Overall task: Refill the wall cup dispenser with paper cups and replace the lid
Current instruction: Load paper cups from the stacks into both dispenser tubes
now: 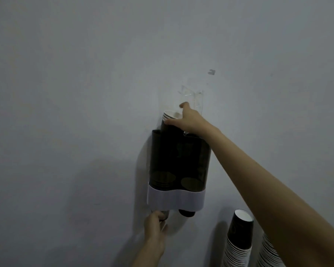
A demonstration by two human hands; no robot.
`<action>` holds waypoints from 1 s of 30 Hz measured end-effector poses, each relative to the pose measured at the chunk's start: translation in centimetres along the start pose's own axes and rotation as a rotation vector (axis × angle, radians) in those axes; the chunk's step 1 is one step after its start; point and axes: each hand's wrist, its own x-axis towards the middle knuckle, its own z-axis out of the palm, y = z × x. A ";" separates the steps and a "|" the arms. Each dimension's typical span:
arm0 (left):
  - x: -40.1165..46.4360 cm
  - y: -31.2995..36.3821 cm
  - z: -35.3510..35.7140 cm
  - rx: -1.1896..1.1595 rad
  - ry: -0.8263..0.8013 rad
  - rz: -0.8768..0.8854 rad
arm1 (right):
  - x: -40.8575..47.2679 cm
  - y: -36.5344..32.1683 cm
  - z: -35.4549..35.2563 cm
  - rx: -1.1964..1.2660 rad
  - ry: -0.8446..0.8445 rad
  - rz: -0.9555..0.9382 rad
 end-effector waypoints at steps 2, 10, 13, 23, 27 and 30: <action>0.7 -0.4 0.0 -0.023 -0.006 0.026 | 0.1 0.7 1.5 -0.095 -0.113 0.022; 1.9 -1.4 -0.5 -0.111 0.056 0.084 | 0.0 2.2 3.7 -0.396 -0.223 -0.059; 1.8 -1.4 -0.4 -0.104 0.065 0.104 | -0.4 2.0 3.9 -0.448 -0.169 -0.086; 1.8 -5.7 0.4 0.117 -0.014 0.009 | -12.3 8.4 5.7 -0.023 0.575 -0.355; 3.2 -10.8 1.1 0.499 -0.138 -0.079 | -19.7 18.8 7.8 0.207 0.694 0.265; 3.9 -14.5 2.1 0.916 -0.285 -0.036 | -22.9 24.5 10.3 0.336 0.495 0.614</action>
